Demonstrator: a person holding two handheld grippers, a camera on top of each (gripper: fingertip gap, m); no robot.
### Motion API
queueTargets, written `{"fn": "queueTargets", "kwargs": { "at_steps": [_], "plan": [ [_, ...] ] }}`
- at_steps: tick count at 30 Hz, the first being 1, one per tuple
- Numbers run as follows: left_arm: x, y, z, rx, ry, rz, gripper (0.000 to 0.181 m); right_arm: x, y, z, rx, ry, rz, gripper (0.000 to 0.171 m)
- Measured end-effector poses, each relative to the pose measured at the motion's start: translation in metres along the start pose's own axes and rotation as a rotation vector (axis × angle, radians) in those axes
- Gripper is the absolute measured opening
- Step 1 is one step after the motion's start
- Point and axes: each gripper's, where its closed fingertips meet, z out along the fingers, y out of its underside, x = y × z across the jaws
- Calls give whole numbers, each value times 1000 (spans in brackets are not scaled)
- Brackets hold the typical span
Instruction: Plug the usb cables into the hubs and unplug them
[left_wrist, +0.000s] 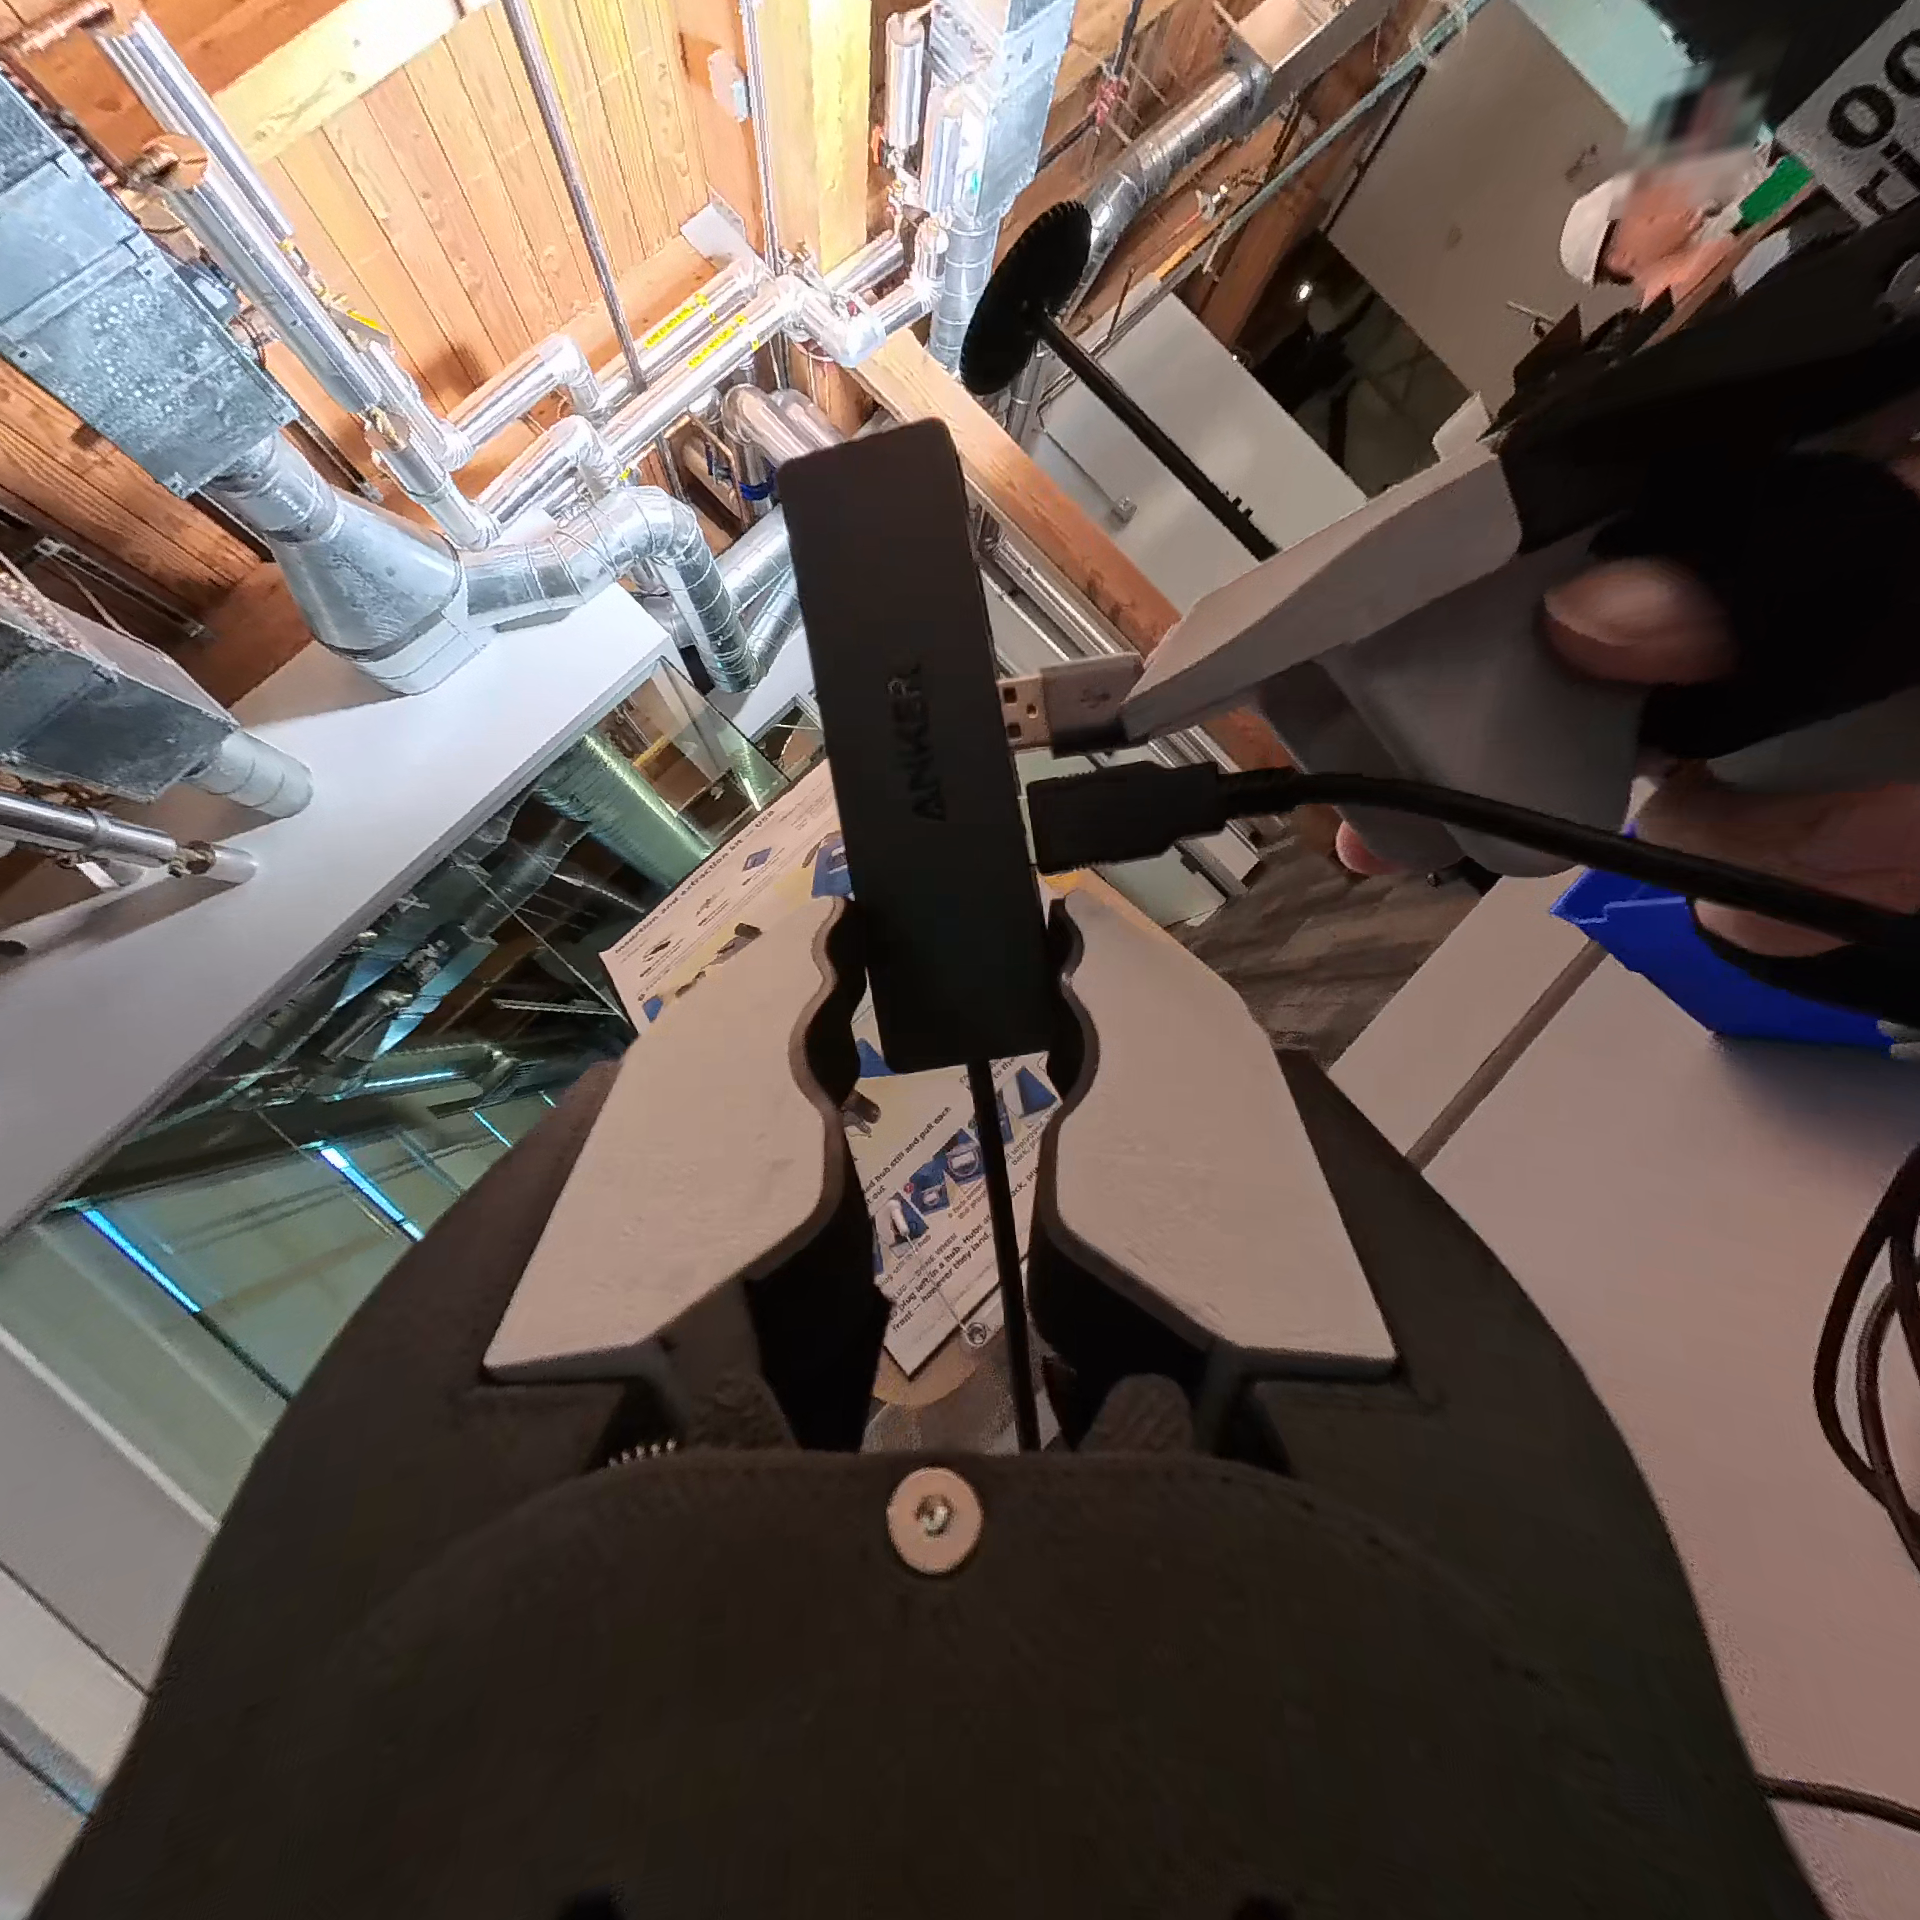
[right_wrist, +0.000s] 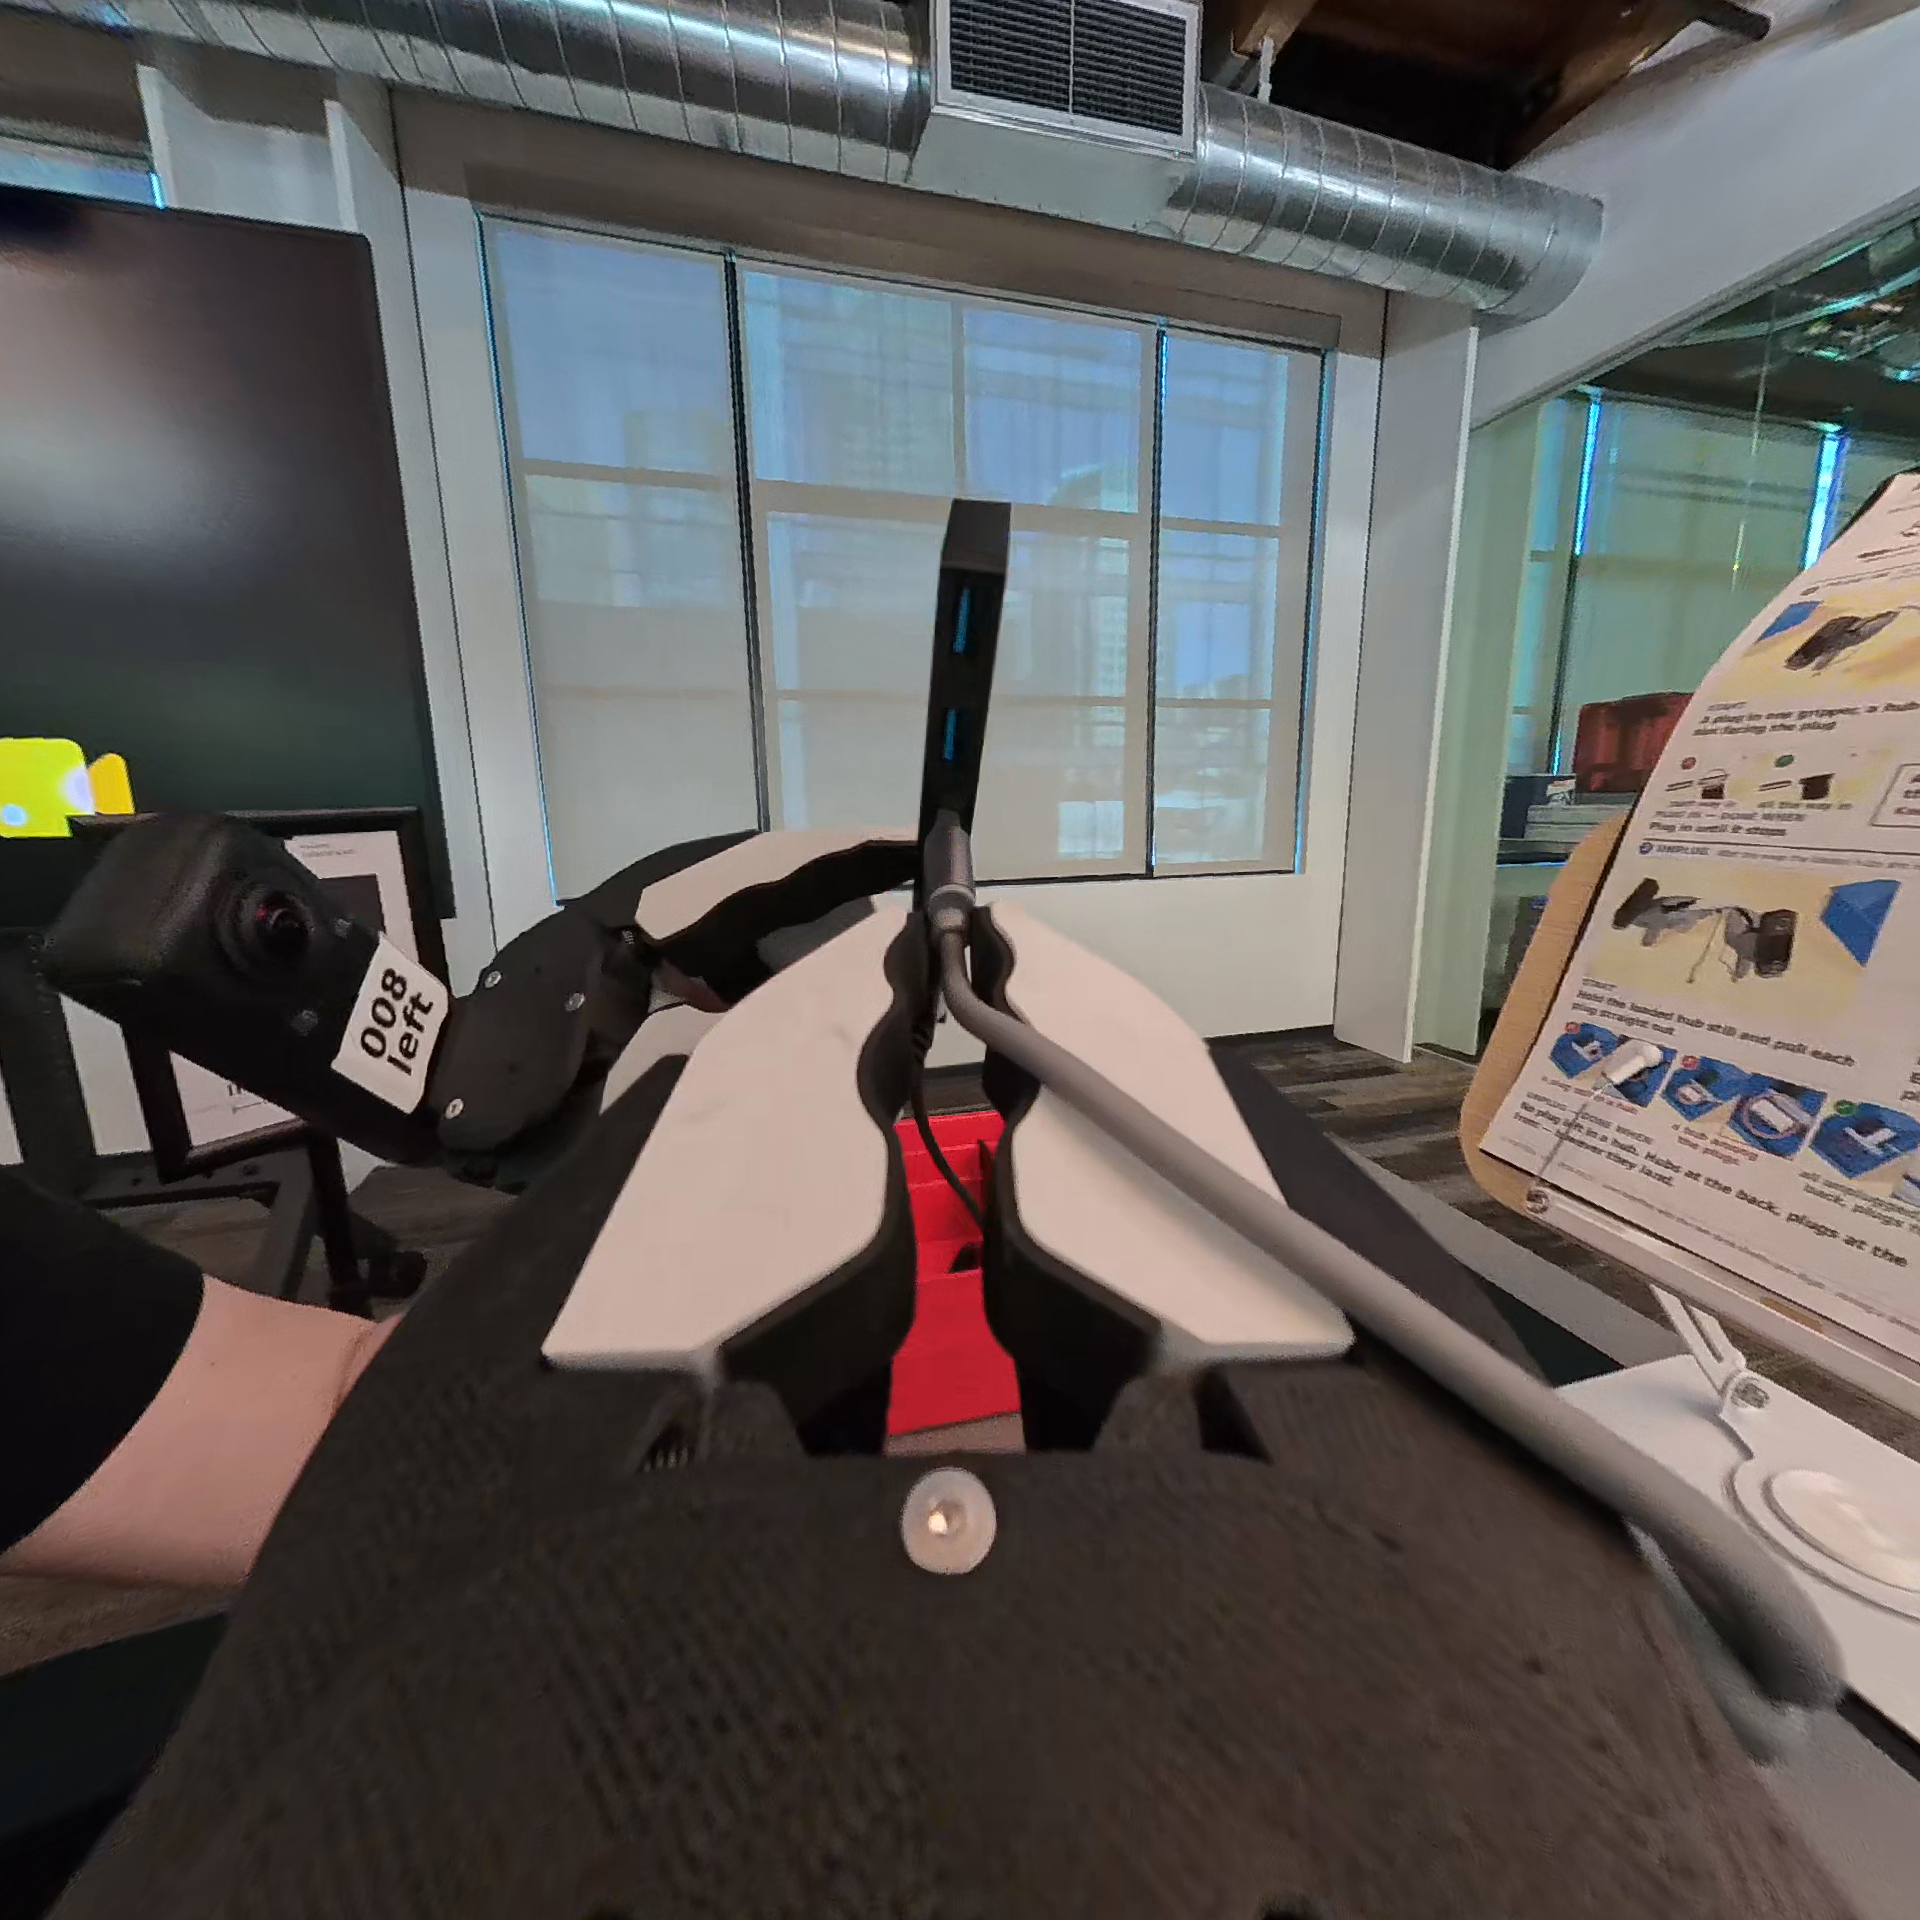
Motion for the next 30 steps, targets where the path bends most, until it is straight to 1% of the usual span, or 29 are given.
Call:
{"fn": "queueTargets", "kwargs": {
  "at_steps": [4, 6, 13, 22, 27, 30],
  "plan": [
    [1, 5, 2, -41, 22, 36, 33, 3, 3, 0, -5, 7, 46, 9],
    [2, 9, 3, -57, 36, 36, 33, 4, 5, 1, -7, 28, 9, 9],
    [2, 13, 3, -58, 56, 28, 33, 5, 8, 2, 21, 39, 28, 9],
    [9, 16, 5, -64, 80, 44, 33, 10, 12, 2, -1, 105, 38, 9],
    [8, 14, 4, -52, 85, 30, 33, 10, 11, 2, 19, 73, 64, 9],
    [5, 14, 4, -47, 90, 53, 33, 10, 12, 3, 8, 41, 52, 9]
  ]
}}
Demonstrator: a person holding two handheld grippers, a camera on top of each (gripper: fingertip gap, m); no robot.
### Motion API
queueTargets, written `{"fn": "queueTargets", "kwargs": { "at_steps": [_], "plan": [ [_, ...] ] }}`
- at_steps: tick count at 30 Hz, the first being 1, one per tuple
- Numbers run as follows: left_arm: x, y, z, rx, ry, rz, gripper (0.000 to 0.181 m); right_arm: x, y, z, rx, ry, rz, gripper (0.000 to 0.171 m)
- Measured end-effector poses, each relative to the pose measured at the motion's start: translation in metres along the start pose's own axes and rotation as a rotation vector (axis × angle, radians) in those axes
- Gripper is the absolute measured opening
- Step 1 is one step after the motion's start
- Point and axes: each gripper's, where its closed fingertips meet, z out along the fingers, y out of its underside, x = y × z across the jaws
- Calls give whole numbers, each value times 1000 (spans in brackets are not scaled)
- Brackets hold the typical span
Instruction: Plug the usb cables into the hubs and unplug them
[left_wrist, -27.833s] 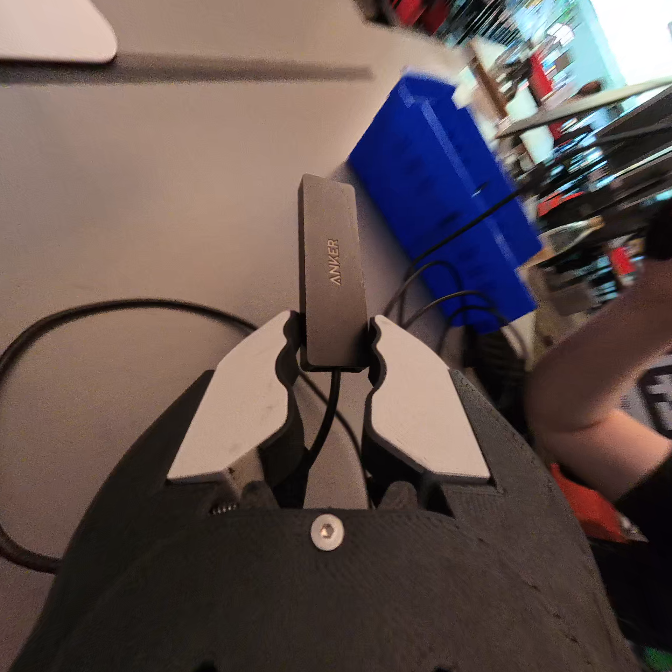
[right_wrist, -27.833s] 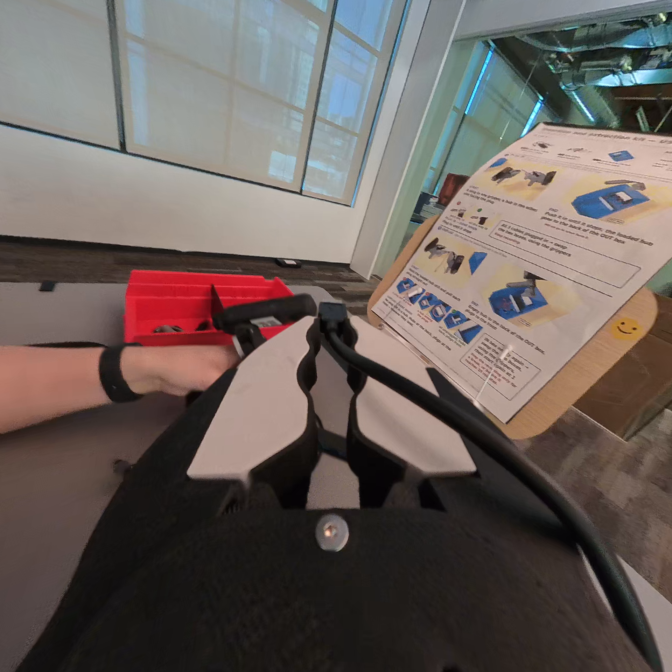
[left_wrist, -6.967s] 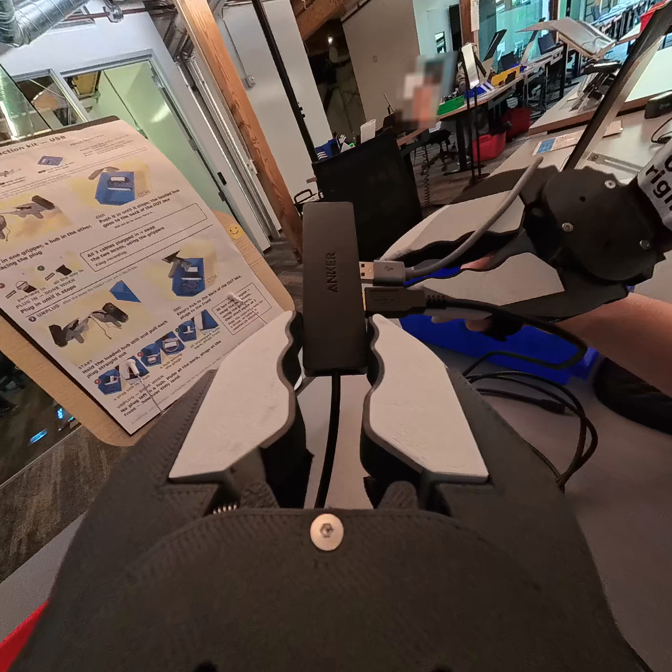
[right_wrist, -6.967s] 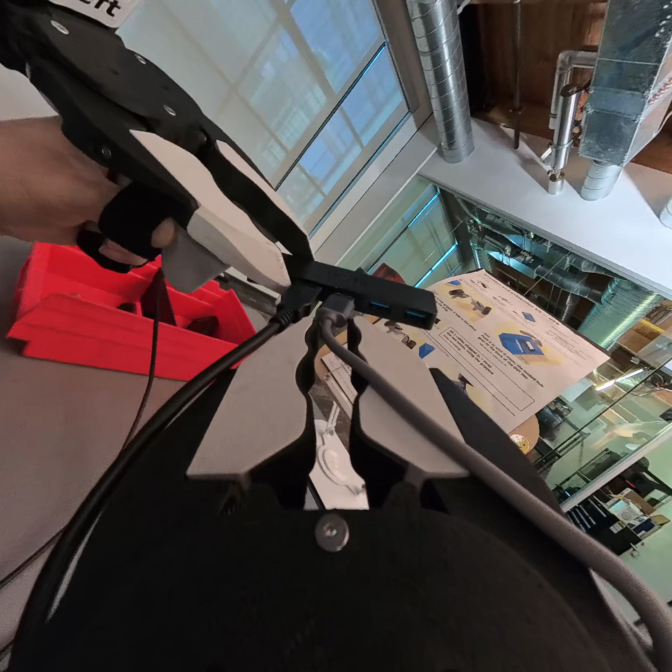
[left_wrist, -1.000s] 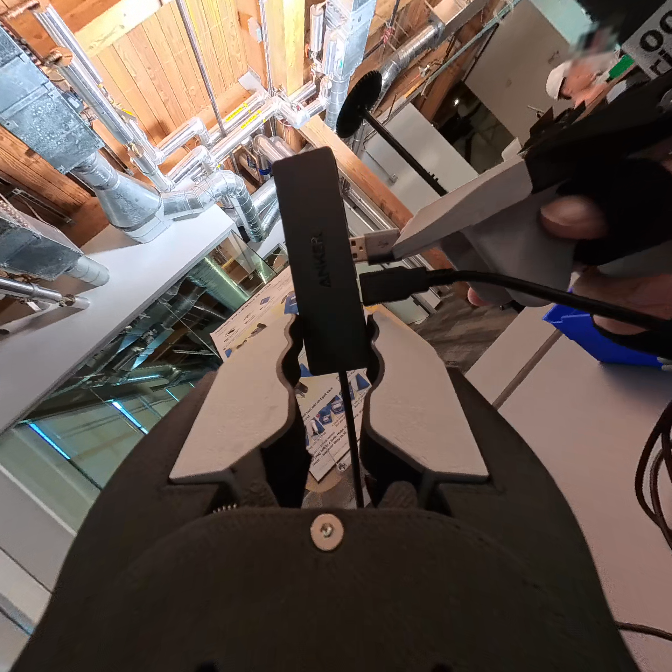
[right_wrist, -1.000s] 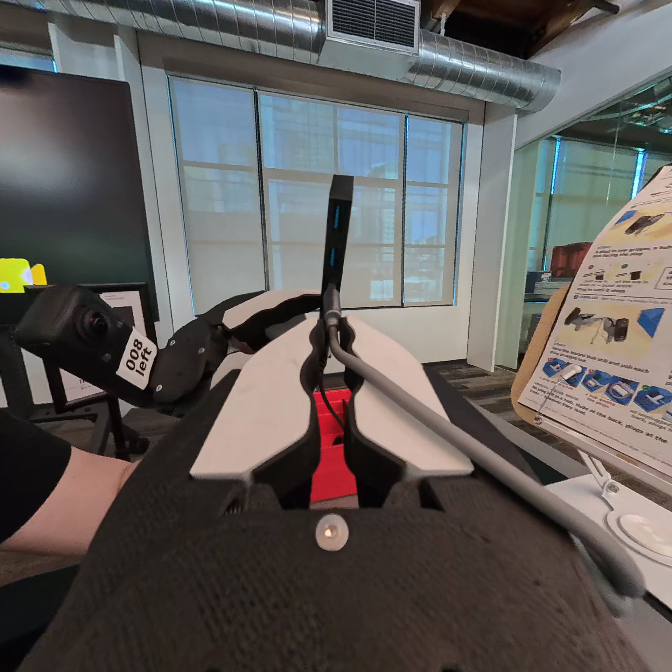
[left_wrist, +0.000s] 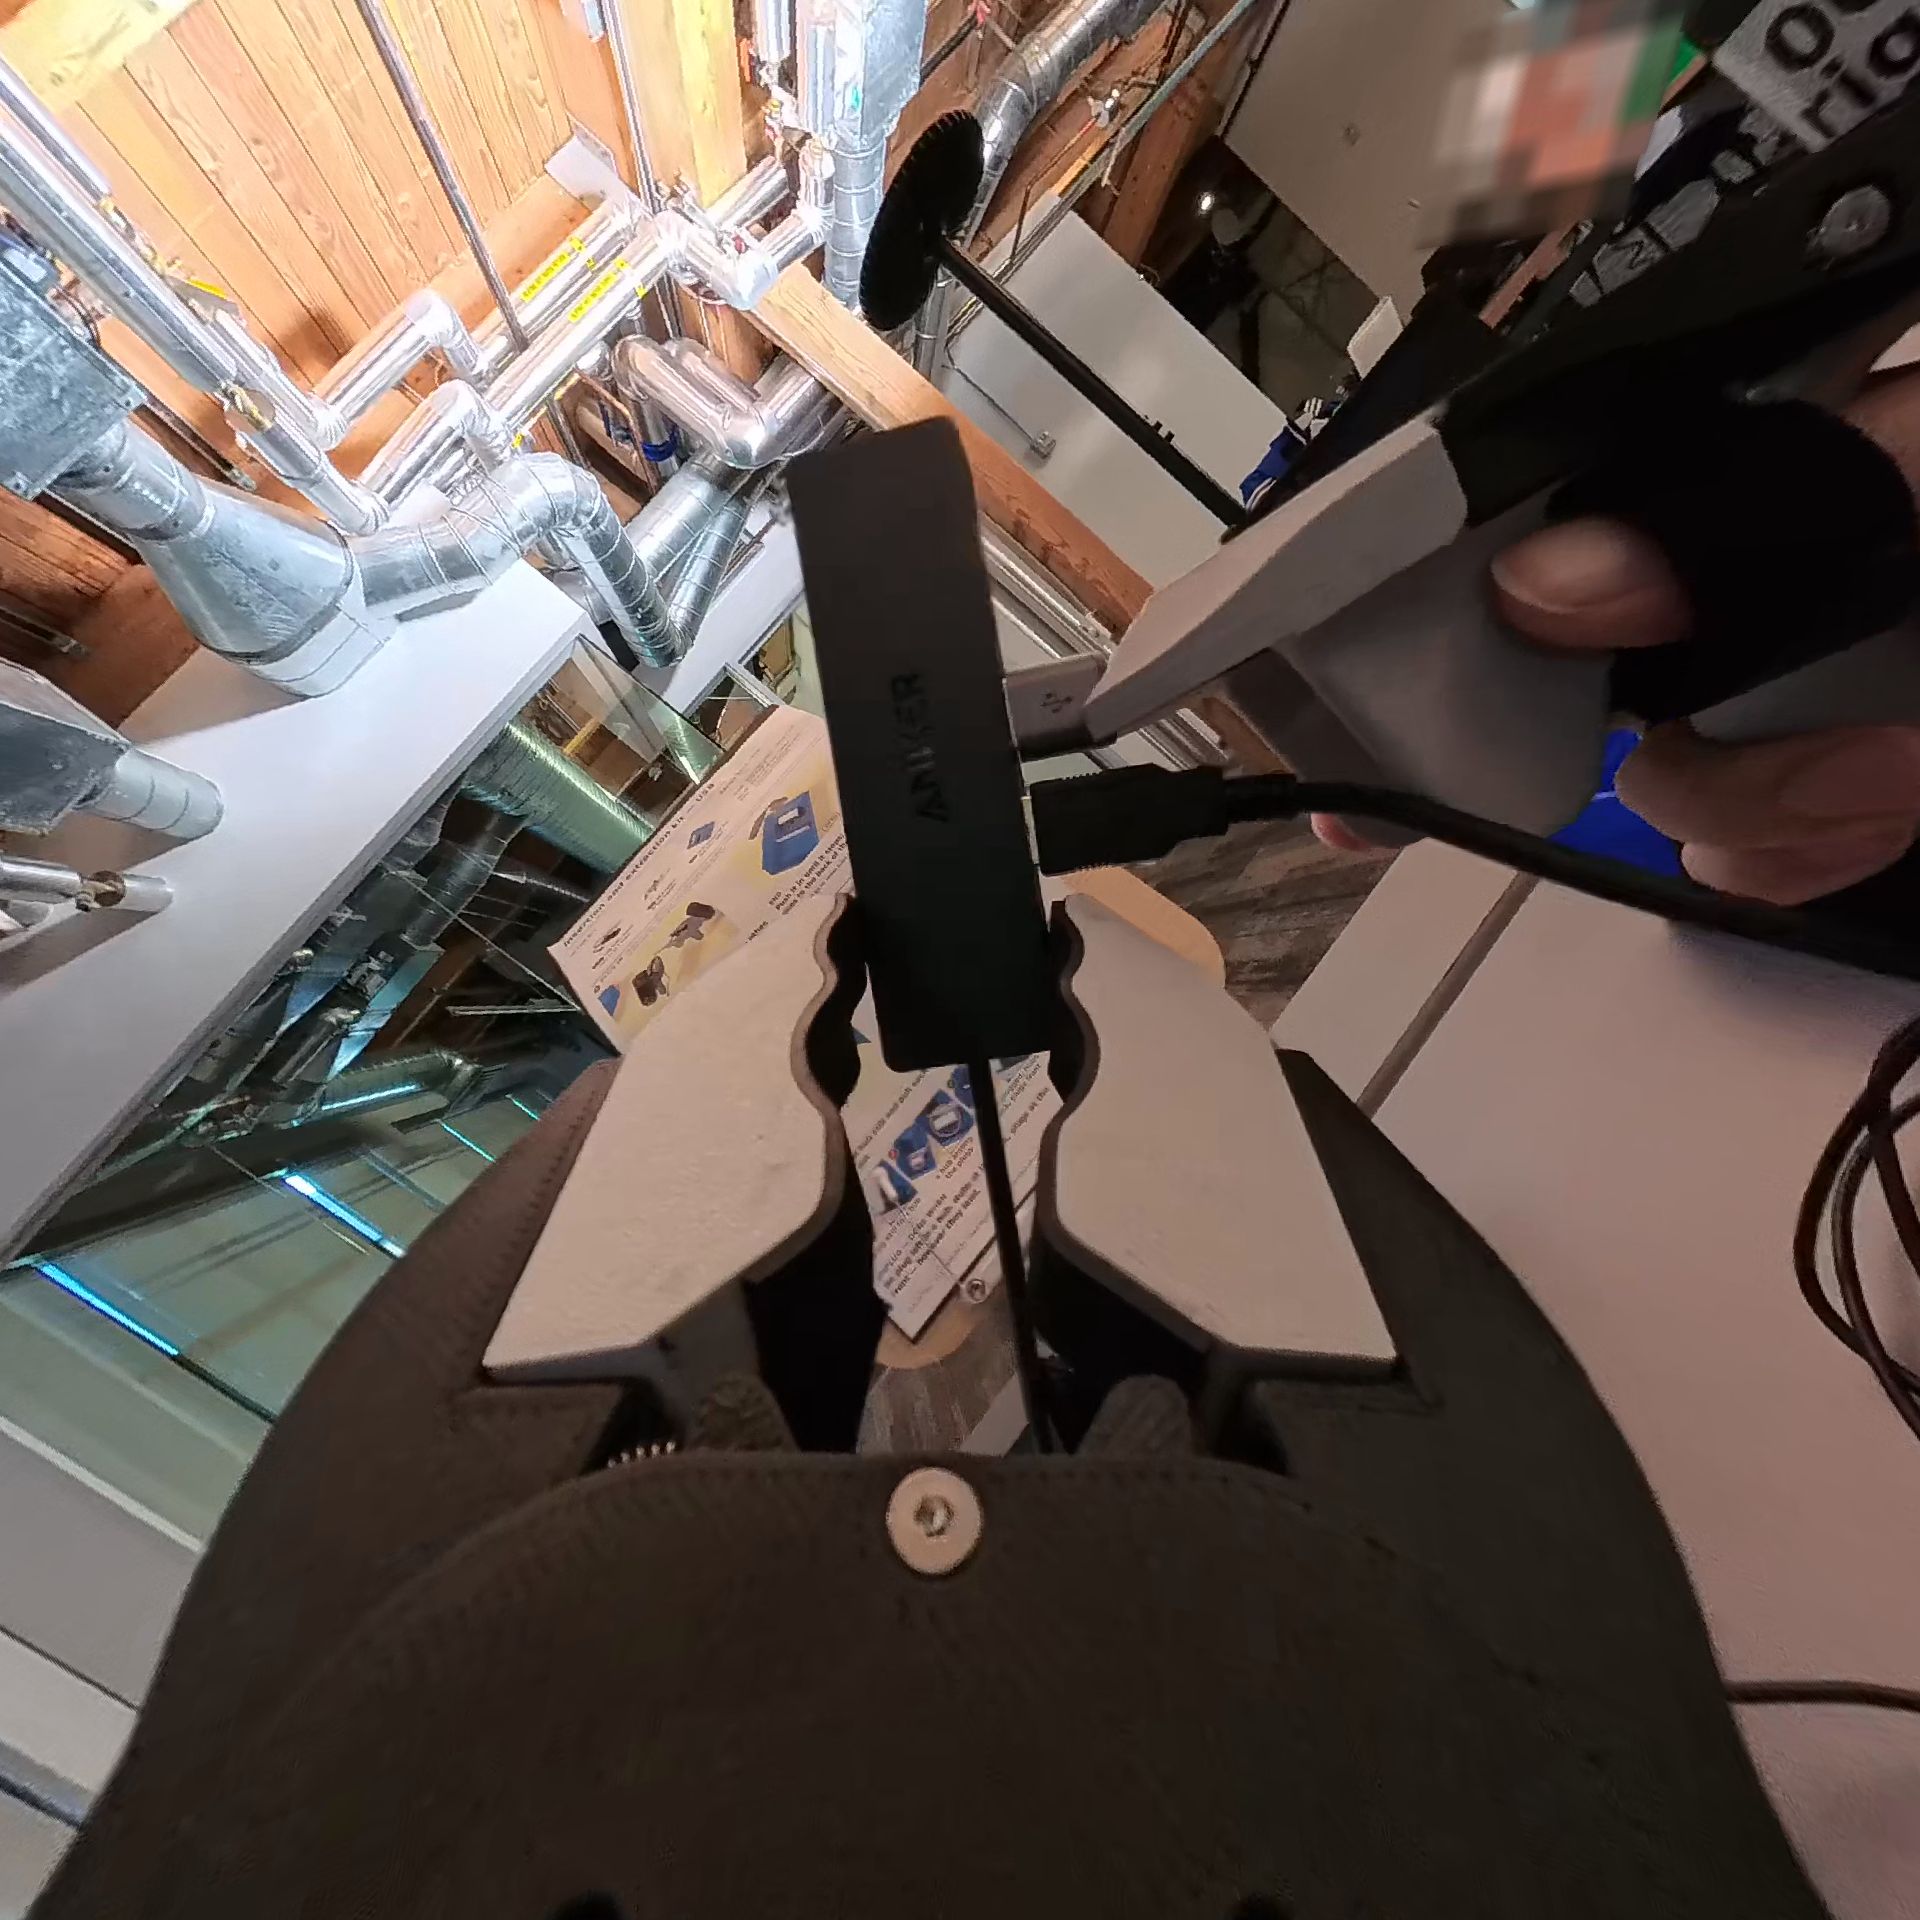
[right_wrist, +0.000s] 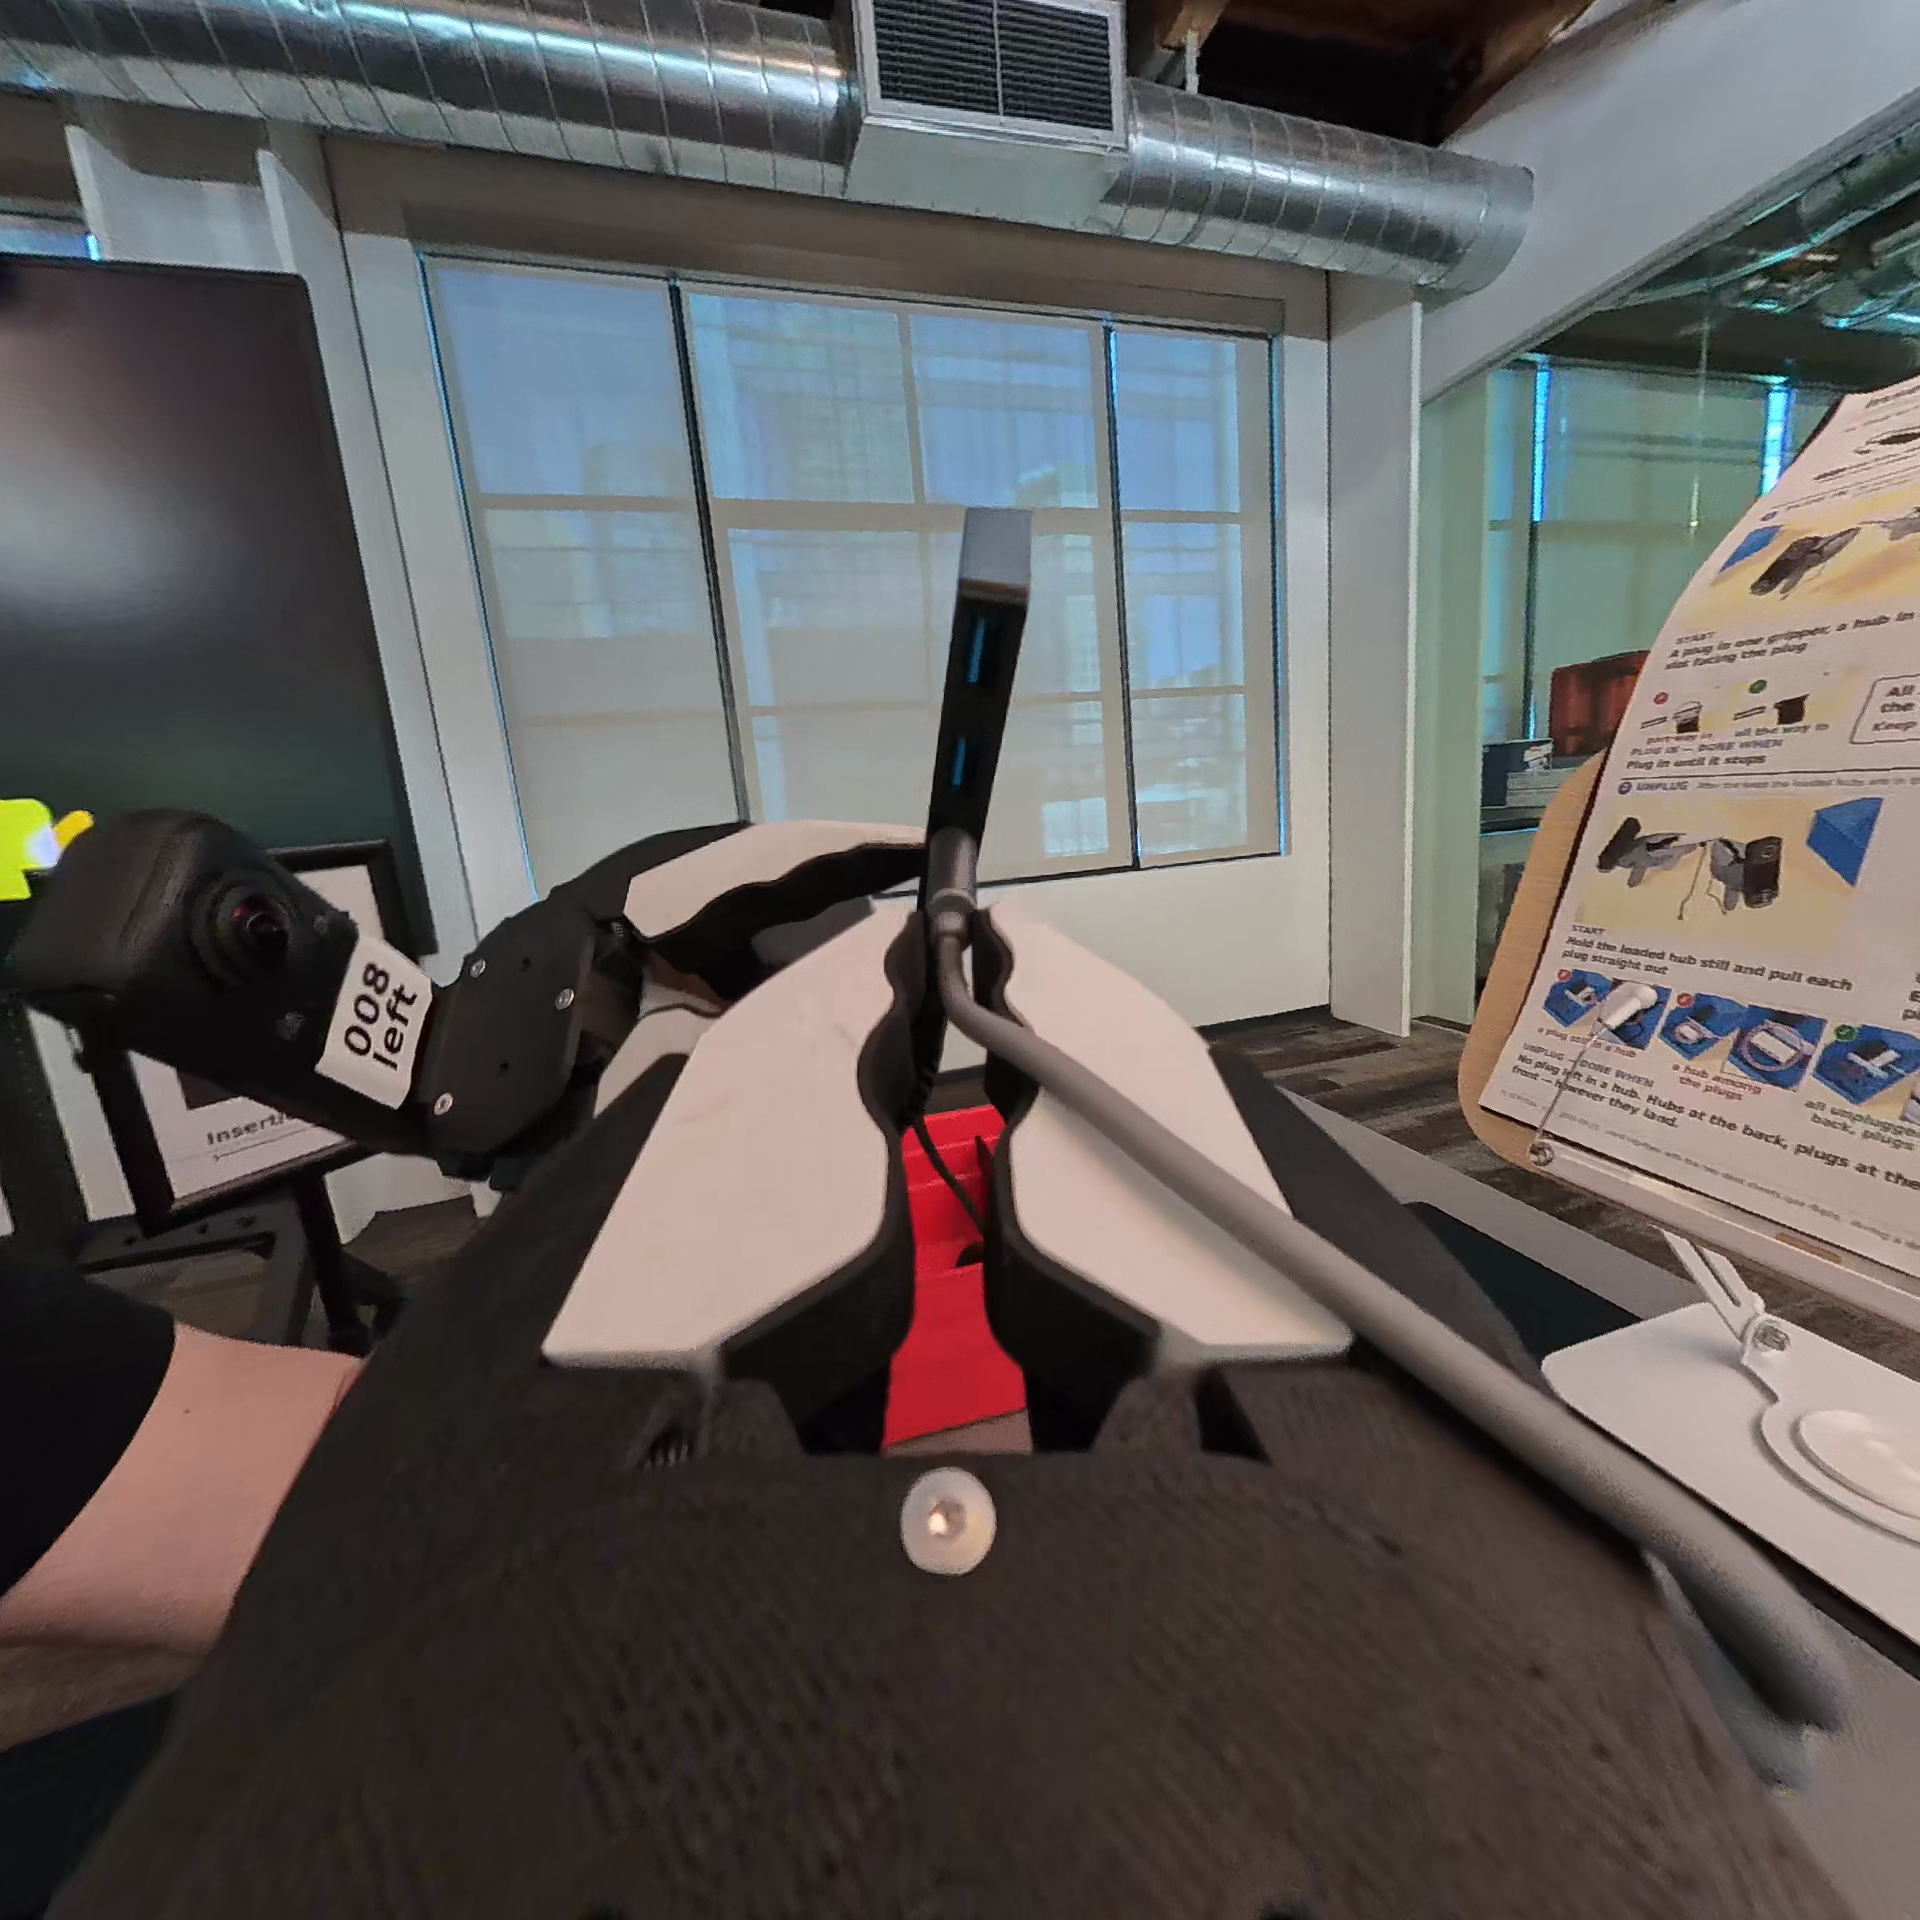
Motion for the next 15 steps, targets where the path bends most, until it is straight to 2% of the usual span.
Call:
{"fn": "queueTargets", "kwargs": {
  "at_steps": [6, 11, 15],
  "plan": [
    [-4, 0, -1, -2, -2, 19, 33, 0, 3, 1, 24, -59, 16, 9],
    [-12, 6, 1, -47, -64, 8, 33, 5, 16, 5, -24, -76, 58, 22],
    [-10, 7, 2, -43, -38, -16, 32, 10, 27, 8, -81, -56, 106, 16]
  ]
}}
